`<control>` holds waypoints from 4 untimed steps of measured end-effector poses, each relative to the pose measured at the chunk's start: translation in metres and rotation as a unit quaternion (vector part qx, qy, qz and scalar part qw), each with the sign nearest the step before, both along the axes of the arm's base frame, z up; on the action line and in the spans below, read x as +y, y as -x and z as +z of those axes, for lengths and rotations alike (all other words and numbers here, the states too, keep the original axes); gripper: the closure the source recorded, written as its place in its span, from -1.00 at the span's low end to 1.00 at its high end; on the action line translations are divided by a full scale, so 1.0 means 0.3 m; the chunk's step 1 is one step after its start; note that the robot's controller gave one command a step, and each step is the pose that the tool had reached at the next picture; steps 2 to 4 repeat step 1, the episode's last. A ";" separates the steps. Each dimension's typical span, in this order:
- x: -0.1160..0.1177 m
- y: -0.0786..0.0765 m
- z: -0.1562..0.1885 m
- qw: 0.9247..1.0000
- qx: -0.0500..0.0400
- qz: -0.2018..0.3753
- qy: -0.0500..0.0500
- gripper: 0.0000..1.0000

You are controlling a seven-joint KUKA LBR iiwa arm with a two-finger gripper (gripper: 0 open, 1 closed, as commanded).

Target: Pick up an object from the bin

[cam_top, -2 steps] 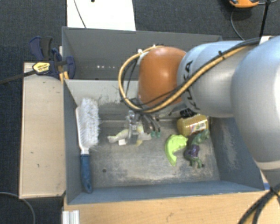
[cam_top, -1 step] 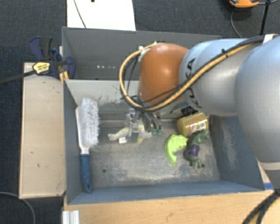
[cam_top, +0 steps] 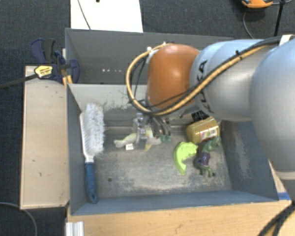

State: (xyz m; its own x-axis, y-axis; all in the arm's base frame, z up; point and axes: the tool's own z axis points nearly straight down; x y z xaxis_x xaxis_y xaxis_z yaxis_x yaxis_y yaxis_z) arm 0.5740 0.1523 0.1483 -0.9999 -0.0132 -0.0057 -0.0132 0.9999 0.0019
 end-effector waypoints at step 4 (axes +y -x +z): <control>0.000 -0.001 0.013 1.000 0.000 0.000 0.000 1.00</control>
Offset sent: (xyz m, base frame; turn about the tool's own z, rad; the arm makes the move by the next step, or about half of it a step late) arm 0.0000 0.0000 0.0069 0.0000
